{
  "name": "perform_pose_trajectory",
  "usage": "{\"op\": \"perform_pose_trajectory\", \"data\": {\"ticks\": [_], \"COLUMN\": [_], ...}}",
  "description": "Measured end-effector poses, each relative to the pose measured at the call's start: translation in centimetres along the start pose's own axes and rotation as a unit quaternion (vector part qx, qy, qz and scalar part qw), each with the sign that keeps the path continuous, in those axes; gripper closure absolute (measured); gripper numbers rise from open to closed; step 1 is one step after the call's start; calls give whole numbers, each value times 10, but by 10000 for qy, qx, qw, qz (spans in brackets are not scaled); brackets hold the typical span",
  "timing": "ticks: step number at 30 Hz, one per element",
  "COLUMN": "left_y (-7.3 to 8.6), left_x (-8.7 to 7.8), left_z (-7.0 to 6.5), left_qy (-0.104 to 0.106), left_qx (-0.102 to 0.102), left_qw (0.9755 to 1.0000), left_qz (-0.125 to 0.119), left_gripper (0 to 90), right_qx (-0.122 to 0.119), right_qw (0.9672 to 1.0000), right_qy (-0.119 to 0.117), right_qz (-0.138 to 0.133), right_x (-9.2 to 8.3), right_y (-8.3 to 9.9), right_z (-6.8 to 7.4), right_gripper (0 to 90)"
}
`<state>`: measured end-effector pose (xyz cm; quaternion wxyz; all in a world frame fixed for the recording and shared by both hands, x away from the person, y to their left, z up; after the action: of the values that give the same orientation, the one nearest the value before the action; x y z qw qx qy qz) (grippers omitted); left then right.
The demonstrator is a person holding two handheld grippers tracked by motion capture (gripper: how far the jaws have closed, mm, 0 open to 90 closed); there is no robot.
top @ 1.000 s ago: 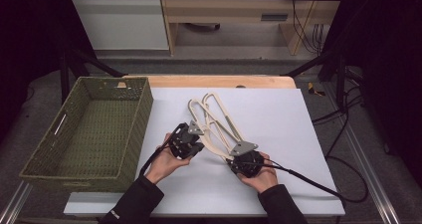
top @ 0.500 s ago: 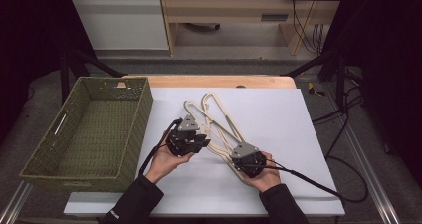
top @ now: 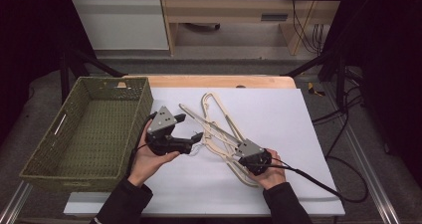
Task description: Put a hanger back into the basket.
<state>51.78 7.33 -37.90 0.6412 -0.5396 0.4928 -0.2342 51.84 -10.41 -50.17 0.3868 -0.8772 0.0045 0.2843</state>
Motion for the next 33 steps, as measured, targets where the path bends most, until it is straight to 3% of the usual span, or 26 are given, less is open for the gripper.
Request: {"op": "perform_pose_trajectory", "data": {"ticks": [6,11,16,22,27,28,30,33], "left_y": [11,30,50,51,52,52,53,54], "left_x": [-18,-25,-28,-27,-24,-24,-22,-20], "left_z": [2,0,-2,-5,-6,-6,-7,-7], "left_qy": [-212,-220,-213,-163,-126,-132,-84,-50], "left_qx": [96,48,20,42,110,129,132,187], "left_qw": [9995,9990,9982,9982,9978,9977,9974,9969], "left_qz": [212,378,561,572,635,652,699,763], "left_gripper": [138,134,129,131,153,160,163,179], "right_qx": [12,207,437,536,800,880,896,900], "right_qw": [10000,9997,9986,9966,9911,9874,9859,9795], "right_qy": [49,44,-160,-563,-943,-1167,-1258,-1633], "right_qz": [-49,-103,-233,-254,-487,-606,-642,-761], "right_x": [-2,-7,-20,-33,-44,-50,-52,-58], "right_y": [-1,-1,-6,-9,-20,-24,-26,-32], "right_z": [-10,-23,-31,-27,-23,-19,-17,-7], "right_gripper": [862,865,876,878,878,878,878,878]}}
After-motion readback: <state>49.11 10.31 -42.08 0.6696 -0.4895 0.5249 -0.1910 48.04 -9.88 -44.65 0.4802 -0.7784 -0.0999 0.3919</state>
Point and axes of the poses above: each handheld gripper's, and its own axes: x roughly forward along the jaws, y roughly out of its underside, z roughly to its left, the point moved 10 cm from there along x, roughly forward along the jaws, and after that the axes turned 13 degrees about y, right-handed, at the moved point
